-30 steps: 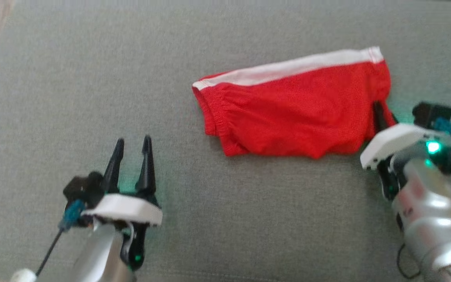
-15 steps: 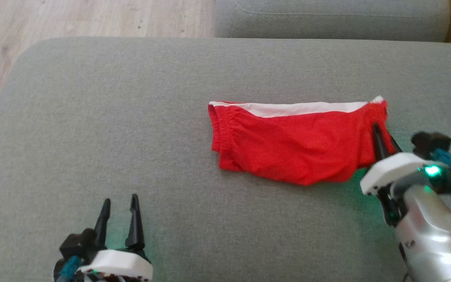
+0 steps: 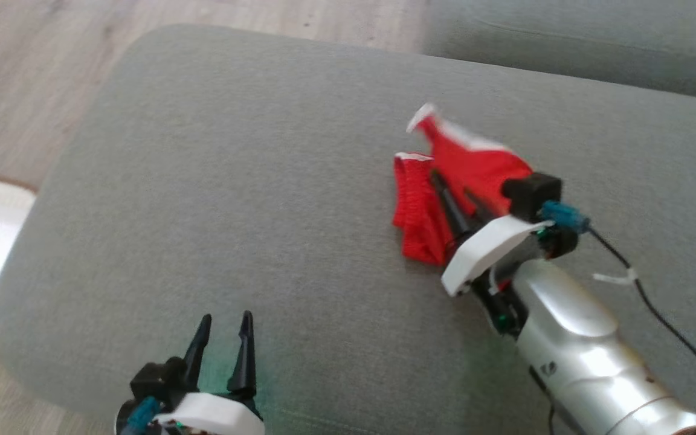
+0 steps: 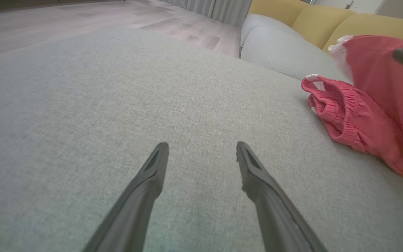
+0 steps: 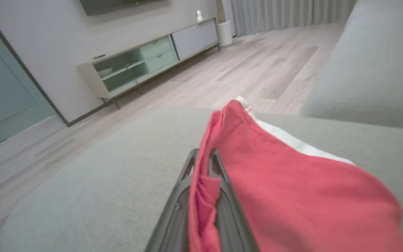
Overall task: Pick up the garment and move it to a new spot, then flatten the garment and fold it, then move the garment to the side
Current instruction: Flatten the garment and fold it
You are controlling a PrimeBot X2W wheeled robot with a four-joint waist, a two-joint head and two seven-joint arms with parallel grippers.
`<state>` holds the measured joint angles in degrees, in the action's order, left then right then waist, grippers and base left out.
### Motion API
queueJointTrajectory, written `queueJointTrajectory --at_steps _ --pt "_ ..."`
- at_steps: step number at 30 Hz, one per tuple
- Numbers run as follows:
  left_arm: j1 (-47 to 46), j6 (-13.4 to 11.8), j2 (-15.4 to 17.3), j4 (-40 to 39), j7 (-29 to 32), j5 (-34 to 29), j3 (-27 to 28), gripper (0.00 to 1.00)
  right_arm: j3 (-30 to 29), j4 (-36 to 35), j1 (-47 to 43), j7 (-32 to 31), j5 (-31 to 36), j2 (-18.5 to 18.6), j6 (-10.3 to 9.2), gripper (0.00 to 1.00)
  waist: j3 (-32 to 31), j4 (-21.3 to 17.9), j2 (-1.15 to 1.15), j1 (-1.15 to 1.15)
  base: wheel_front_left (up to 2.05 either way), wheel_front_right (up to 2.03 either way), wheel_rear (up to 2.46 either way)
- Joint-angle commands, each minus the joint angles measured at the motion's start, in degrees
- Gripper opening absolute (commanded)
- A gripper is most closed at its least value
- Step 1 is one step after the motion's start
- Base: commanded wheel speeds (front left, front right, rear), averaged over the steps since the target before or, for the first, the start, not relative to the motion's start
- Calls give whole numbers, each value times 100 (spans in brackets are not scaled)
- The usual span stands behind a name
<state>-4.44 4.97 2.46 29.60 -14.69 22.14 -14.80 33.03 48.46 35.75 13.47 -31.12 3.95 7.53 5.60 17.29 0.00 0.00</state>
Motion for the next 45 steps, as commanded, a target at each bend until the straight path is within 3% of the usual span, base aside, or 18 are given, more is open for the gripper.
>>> queueJointTrajectory --at_steps 1,5,9,24,27,45 --pt "-240 -32 43 -94 -30 1 120 100 271 -185 87 -13 -212 -104 -4 99 -11 218 0 0 0 0 0" --pt "-275 -84 43 -91 -30 -81 168 100 885 -617 17 96 -877 -105 -4 100 -28 191 0 0 0 0 0" --pt "-291 -173 42 -238 -30 -238 374 100 1051 -605 -24 145 -853 -106 -4 100 -77 -111 0 0 0 0 0" --pt "-144 -427 42 -754 -30 -1150 1082 100 -2506 -1010 -1331 152 1864 -69 -4 100 -173 -1425 0 0 0 0 0" --pt "-79 -432 42 -762 -30 -1288 1127 100 -2863 -1141 -1616 152 2139 -91 -4 100 -218 -1524 0 0 0 0 0" --pt "528 -579 42 -863 -30 -1621 1322 100 -2674 -1691 -2532 152 1866 -106 -4 100 -697 -1560 0 0 0 0 0"
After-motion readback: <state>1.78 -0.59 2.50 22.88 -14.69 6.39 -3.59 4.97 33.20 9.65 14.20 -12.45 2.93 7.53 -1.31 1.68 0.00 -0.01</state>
